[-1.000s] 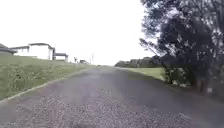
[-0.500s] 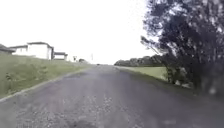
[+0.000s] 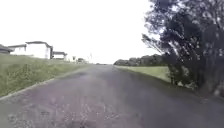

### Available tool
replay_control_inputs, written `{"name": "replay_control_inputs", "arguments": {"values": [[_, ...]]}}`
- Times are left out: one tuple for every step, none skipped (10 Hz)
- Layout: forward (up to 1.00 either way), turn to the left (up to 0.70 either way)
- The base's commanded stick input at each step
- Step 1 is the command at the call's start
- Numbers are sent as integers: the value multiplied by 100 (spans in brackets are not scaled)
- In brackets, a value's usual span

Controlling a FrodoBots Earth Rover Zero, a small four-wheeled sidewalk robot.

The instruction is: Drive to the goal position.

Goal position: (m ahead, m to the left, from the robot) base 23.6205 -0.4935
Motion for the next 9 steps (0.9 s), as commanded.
{"name": "replay_control_inputs", "arguments": {"values": [[70, 3], [70, 2], [70, 2], [70, 2], [70, 1], [70, 0], [70, 0], [70, 1], [70, 25]]}}
